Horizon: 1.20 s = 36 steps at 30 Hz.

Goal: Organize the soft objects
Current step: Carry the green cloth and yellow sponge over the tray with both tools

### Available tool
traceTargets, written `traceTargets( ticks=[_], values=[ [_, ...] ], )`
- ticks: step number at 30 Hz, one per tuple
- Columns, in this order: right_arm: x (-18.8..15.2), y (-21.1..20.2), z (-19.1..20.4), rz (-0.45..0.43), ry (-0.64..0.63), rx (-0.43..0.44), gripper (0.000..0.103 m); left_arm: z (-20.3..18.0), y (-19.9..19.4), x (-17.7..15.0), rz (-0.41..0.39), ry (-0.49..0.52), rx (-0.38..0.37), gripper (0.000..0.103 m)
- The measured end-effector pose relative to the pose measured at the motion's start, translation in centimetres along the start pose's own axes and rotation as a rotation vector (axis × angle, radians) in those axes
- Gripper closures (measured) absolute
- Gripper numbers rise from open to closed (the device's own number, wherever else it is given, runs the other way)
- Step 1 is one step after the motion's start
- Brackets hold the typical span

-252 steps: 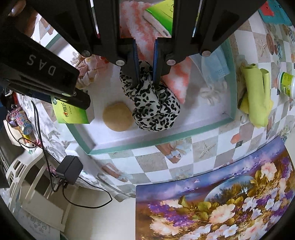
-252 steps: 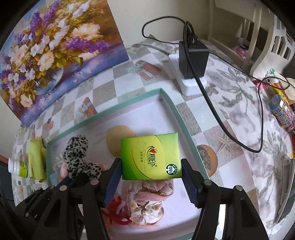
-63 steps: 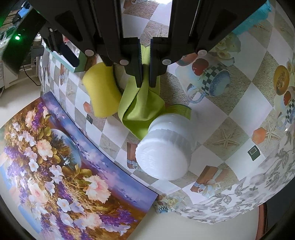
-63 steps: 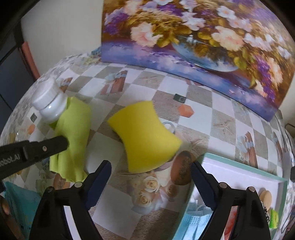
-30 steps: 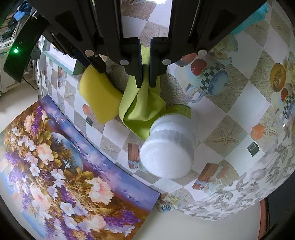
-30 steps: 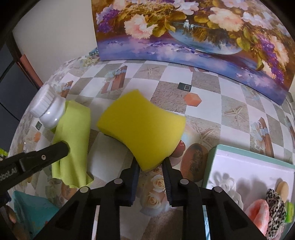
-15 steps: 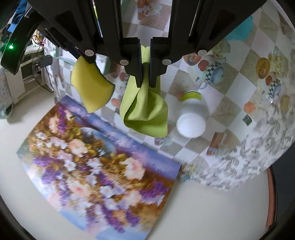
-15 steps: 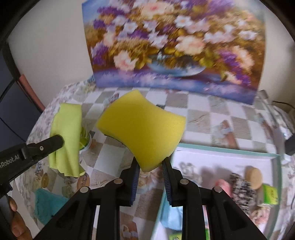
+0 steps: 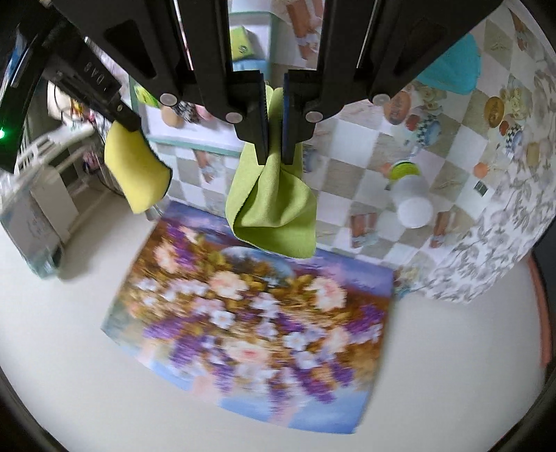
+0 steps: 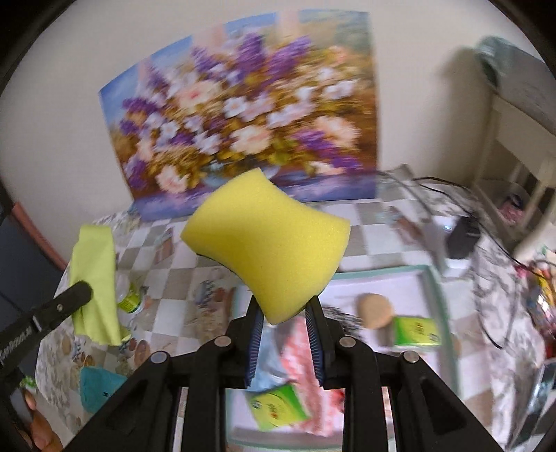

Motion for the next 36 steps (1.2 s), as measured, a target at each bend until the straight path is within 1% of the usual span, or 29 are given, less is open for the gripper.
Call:
traceTargets(
  ticks=[5,9,13,17,22,27,32,36],
  values=[
    [-1.3,-1.1,-4.3,-0.005,0.072,-0.04,0.076,-3.9,0.9,-1.6,0.045,0.081,-0.052,0.096],
    [-2.3,-1.4,-7.2,0.002,0.116,-0.074,0.076,-6.4,1.9,-3.2,0.087,0.141,-0.075,0.096],
    [-3.4,-1.2,-9.7,0.037,0.171,-0.095,0.076,-8.6,3.4,-5.0,0.151,0.181,-0.121,0.096],
    [-4.9,-0.4,-11.4,0.085,0.195,-0.112,0.076,-10.3,4.7,-6.9,0.2,0.219,-0.132,0.096],
    [-5.9,1.3,-12.2,0.143,0.208,-0.109,0.076,-10.5,6.9,-8.2,0.257,0.206,-0.151,0.096],
    [-6.7,3.6,-11.8,0.199,0.194,-0.118,0.076,-10.0,8.8,-8.7,0.276,0.201,-0.141,0.096],
    [-7.5,5.9,-11.0,0.251,0.18,-0.106,0.076,-9.0,10.5,-9.2,0.302,0.157,-0.16,0.096],
    [-8.0,7.1,-10.4,0.282,0.168,-0.1,0.076,-8.0,11.5,-9.7,0.312,0.129,-0.148,0.096]
  ],
)
Point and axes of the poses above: each gripper's, at about its wrist camera, not at the fingertips, and y roughly the way its jaws point, z to its left, x to its top, the point moved 2 cm from there along y, roughly the way its jaws point, and after that the axes turned 15 degrees about -x, right-handed, at the moved point
